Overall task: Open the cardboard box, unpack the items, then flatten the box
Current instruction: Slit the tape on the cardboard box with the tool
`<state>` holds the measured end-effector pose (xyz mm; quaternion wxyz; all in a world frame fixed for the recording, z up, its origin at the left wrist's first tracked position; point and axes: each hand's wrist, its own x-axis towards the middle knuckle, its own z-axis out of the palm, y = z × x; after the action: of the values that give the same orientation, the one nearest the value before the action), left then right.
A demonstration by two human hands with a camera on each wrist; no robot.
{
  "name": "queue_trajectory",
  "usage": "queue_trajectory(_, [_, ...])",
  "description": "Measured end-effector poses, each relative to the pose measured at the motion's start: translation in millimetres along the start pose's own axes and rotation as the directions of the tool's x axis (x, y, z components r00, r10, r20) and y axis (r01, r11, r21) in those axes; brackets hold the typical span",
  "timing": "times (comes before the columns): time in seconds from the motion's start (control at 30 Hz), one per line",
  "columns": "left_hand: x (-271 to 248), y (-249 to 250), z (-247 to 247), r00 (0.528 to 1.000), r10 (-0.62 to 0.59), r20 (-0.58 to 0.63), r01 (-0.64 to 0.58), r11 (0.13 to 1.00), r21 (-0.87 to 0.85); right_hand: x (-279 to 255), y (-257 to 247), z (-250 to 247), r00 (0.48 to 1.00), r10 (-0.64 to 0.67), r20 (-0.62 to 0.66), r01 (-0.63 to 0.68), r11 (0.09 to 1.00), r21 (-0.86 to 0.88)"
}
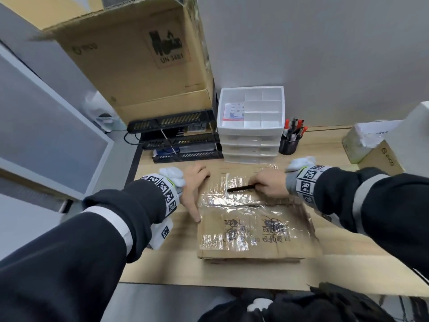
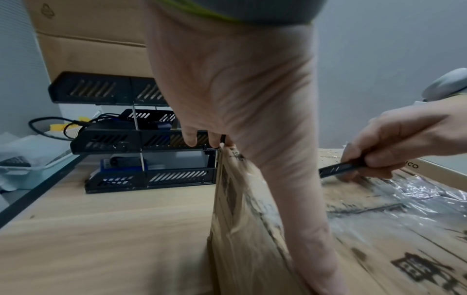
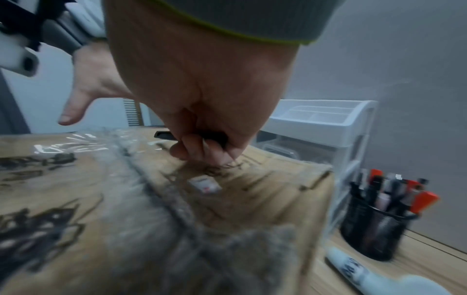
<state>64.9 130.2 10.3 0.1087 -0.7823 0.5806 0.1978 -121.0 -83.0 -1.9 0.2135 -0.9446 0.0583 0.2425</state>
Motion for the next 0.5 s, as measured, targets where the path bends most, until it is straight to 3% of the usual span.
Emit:
queue_trajectory(0.1, [-3, 0, 8, 1.000, 0.000, -0.019, -0.001, 0.999, -0.054, 13, -19, 12, 0.996, -0.077, 0.039, 0.077, 0.997, -0.004])
queue_trajectory(0.23, [-8, 3, 11, 0.999, 0.009, -0.030, -0.012, 0.997, -0.080, 21, -31, 21, 0.988, -0.155, -0.025, 0.155, 0.988, 0.011])
queue_trajectory(0.5, [-7, 5, 5, 1.000, 0.004, 0.014, -0.004, 0.998, -0.063, 24, -32, 25, 0.983, -0.170, -0.067, 0.173, 0.984, 0.043])
